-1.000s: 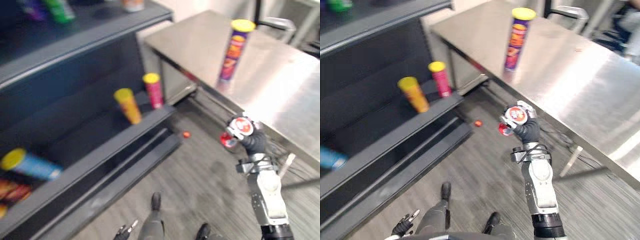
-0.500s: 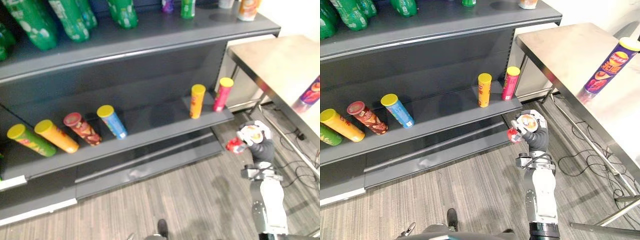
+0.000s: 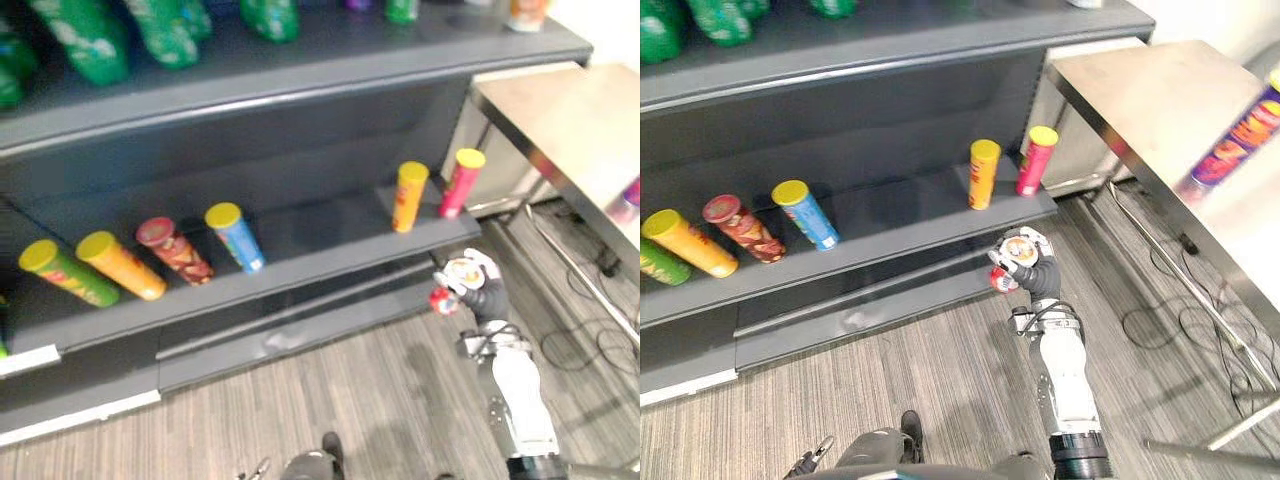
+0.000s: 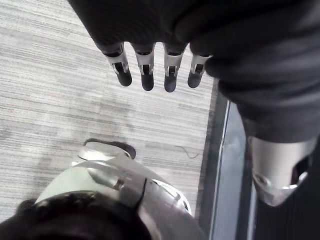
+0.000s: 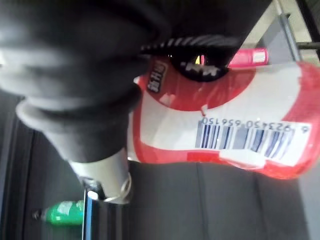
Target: Put the gum and the chips on the shelf.
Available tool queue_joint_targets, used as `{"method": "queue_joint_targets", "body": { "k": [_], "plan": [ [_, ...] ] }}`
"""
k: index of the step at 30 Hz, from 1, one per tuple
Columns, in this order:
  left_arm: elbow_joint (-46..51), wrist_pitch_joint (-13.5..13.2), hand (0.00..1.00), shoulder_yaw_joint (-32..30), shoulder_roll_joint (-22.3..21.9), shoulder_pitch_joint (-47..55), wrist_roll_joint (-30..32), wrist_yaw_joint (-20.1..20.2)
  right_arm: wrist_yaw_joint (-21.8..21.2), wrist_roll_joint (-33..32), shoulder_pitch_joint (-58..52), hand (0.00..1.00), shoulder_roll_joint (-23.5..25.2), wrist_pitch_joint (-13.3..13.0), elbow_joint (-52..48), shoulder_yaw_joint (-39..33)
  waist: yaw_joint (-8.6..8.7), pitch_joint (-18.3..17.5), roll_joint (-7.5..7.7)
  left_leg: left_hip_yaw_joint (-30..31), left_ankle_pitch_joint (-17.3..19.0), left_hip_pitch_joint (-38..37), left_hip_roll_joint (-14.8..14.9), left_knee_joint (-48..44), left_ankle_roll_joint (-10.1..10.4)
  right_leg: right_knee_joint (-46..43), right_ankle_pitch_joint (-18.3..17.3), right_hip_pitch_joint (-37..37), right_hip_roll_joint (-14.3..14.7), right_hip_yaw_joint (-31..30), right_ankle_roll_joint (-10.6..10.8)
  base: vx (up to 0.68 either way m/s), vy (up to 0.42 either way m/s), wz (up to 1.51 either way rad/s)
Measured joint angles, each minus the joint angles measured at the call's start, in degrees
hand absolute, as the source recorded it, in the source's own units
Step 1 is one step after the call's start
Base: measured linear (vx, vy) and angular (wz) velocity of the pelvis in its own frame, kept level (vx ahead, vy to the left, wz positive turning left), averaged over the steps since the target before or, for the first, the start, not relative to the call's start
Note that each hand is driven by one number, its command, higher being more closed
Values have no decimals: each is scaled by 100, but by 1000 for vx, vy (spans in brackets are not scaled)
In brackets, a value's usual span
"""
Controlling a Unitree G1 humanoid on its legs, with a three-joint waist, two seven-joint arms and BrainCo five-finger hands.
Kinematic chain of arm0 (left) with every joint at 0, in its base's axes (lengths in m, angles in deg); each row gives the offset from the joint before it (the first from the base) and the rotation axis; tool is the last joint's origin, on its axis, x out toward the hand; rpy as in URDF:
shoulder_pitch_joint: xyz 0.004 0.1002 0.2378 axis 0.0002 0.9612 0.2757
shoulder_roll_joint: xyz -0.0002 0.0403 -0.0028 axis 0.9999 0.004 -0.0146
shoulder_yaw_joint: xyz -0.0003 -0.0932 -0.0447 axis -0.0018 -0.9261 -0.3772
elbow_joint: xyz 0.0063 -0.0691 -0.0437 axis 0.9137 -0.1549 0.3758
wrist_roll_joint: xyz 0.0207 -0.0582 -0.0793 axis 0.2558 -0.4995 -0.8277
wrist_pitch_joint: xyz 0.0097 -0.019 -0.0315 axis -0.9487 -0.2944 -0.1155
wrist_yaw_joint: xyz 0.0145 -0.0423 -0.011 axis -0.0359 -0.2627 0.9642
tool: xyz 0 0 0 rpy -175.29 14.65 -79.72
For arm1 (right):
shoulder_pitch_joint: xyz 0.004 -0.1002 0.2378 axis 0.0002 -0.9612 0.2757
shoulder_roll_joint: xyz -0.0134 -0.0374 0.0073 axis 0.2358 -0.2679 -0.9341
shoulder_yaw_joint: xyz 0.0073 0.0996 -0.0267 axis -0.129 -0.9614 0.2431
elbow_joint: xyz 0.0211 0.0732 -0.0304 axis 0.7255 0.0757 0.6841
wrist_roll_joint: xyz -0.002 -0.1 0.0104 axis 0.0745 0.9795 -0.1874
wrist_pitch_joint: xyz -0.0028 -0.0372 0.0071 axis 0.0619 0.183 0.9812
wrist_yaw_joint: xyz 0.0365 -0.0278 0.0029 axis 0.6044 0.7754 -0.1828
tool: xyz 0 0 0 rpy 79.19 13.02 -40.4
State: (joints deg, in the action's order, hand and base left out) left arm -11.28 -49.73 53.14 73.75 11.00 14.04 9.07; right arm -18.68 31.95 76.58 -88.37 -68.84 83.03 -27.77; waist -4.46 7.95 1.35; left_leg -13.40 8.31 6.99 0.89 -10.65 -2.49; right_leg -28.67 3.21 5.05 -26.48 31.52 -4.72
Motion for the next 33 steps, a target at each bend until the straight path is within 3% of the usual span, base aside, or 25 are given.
{"method": "queue_joint_targets", "body": {
  "k": [1, 2, 3, 4, 6, 7, 8, 12, 15, 21, 28, 33],
  "plan": [
    [-185, 25, 0, -11, 109, -83, 208, -72, -11, -4, -32, 100, 121, -7, 49, 122, 249, 66, 115, 1244, -37, -498, -159, 148, -51, 691, -1125, 596, 1618, -2511, 774, 685, 159, 339],
    [-157, 17, 0, -83, 115, -82, 274, -95, -13, -4, -44, 100, 125, -5, 51, 122, 246, 78, 119, 1231, -8, -613, -186, 167, -4, 996, -930, 588, 1656, -2509, 988, 686, 30, 324],
    [-150, 18, 0, -95, 160, -73, 296, -98, -13, -4, -28, 100, 152, -6, 37, 122, 232, 76, 201, 1192, 55, -685, -250, 169, 96, 1304, -389, 606, 1652, -2534, 1077, 239, -59, 65],
    [-144, 18, 0, -119, 196, -71, 303, -98, -15, -4, -15, 100, 171, -9, 25, 123, 215, 96, 275, 1155, 87, -728, -300, 172, 146, 1345, -234, 647, 1648, -2542, 1056, 178, -95, 20],
    [-135, 15, 0, -176, 88, -48, 343, -140, -9, -4, 44, 100, 216, -12, -21, 123, 92, 60, 192, 1151, 165, -585, -150, 147, 256, 1418, -309, 663, 1831, -2884, 989, 110, -91, -4],
    [-141, 0, 0, -210, 35, -51, 345, -142, -4, -5, 11, 100, 252, -10, -49, 103, 164, 66, 156, 1352, 196, -545, -77, 228, 304, 1668, -316, 560, 1933, -2992, 987, 134, -136, 54],
    [-177, 0, 0, -351, 35, -101, 342, -142, -11, -9, -114, 100, 257, -8, -112, 28, 277, 68, 149, 1616, 177, -507, -12, 240, 338, 2025, -324, 314, 1962, -2717, 988, 164, -155, 79],
    [-156, 21, 0, -592, -58, -150, 400, -145, -28, -15, -267, 100, 218, -21, -177, -119, 266, -3, 144, 1993, -74, -527, 200, 532, 640, 2493, -359, -64, 2108, -2159, 931, 82, -147, 71],
    [-131, 23, 0, -580, -93, -196, 563, -153, -76, -14, -307, 100, 212, -21, -193, -131, 284, -52, 67, 1993, -350, -526, 307, 939, 716, 2624, -389, -60, 2143, -1900, 882, -13, -131, 47],
    [-136, 24, 0, -519, -92, -170, 782, -158, -136, -16, -576, 100, 217, -19, -195, -88, 281, -196, 34, 1411, -523, -662, 407, 1264, 746, 2670, -373, -141, 2127, -1932, 887, -83, -15, 1],
    [-258, 27, 0, -403, -75, -230, 849, -180, -255, -26, -749, 100, 218, -19, -278, 146, 307, -287, -19, 347, -541, -963, 393, 1453, 708, 2987, -26, -7, 2215, -2853, 935, -23, 34, -62],
    [-417, 31, 0, -413, -71, -351, 854, -200, -362, -114, -756, 100, 213, -17, -367, 500, 452, -323, -95, -378, -435, -1179, 406, 1457, 731, 3011, 114, 136, 2358, -3540, 949, 19, 23, -71]
  ]
}}
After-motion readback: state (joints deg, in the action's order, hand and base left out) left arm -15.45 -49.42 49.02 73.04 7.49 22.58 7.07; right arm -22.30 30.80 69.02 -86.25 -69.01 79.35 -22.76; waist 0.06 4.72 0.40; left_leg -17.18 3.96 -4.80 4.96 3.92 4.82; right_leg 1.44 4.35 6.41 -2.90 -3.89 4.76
